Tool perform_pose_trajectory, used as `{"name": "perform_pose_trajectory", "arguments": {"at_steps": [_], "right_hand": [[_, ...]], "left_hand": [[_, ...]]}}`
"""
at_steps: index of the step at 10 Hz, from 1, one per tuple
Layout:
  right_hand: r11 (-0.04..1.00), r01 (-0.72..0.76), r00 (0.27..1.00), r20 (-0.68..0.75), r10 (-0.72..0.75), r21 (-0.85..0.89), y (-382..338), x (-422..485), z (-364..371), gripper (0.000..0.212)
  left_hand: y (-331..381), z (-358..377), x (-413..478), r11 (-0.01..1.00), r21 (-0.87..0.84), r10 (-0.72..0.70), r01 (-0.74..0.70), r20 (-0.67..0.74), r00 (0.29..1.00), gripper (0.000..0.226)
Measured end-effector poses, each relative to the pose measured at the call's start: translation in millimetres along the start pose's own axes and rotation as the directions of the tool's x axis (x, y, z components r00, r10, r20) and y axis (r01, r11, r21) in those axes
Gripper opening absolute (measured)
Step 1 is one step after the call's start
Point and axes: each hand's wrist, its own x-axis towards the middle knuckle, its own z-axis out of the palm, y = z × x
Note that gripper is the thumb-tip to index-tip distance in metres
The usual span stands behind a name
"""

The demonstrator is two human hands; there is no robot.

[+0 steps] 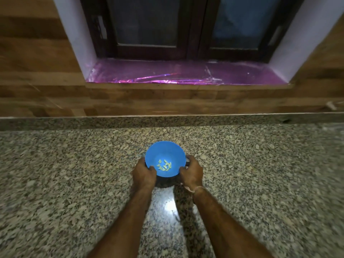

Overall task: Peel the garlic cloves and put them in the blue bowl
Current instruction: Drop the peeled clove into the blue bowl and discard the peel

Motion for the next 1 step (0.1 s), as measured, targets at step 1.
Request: {"name": "perform_pose_trajectory", "arguments": {"at_steps": [1], "right_hand": [[0.999,-0.011,1.0,-0.005,0.011,-0.04,-4.2,2.5,-8.6,0.049]], "left_hand": [[2.7,1.3,2.8,1.0,0.002,-0.027,0.027,0.122,0.992,0.047]]}}
